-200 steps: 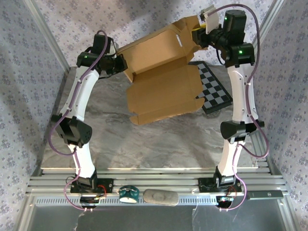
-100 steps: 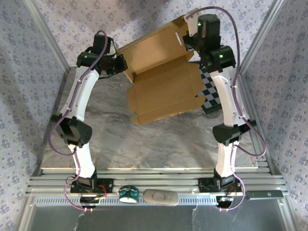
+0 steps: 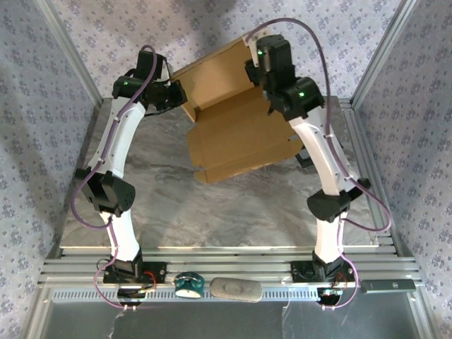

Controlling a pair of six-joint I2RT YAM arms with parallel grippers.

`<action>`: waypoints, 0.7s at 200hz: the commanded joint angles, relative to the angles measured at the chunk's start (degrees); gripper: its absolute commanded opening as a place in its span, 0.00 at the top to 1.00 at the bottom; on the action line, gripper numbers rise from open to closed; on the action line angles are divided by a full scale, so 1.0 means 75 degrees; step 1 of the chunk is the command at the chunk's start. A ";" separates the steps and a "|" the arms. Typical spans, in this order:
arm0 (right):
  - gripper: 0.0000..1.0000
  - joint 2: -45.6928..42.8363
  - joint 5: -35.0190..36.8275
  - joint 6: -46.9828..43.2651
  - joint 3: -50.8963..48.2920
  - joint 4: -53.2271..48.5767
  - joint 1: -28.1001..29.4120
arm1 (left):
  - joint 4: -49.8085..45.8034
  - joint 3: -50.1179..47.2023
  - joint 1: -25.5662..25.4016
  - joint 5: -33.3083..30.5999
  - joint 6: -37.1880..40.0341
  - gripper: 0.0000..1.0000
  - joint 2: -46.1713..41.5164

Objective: Fold the paper box

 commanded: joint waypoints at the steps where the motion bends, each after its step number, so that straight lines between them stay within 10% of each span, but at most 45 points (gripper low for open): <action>1: 0.27 -0.1542 -0.4446 0.0662 -0.0555 -0.0269 -0.1154 | 0.0313 -0.0285 -0.0004 0.0110 0.0155 1.00 -0.0286; 40: 0.14 -0.2856 -0.9599 0.3769 -0.1968 0.1762 -0.4331 | 0.0890 -0.0542 0.0080 0.0455 0.0569 1.00 -0.0234; 99: 0.31 -0.1126 -0.9427 0.6019 -0.1385 0.2720 -0.6356 | 0.1333 -0.0540 0.0326 0.1558 0.0891 1.00 0.0067; 140: 0.42 0.1600 -1.0733 0.5809 0.2771 0.0457 -0.6274 | 0.1421 -0.0685 0.0423 0.2048 0.0976 1.00 0.0176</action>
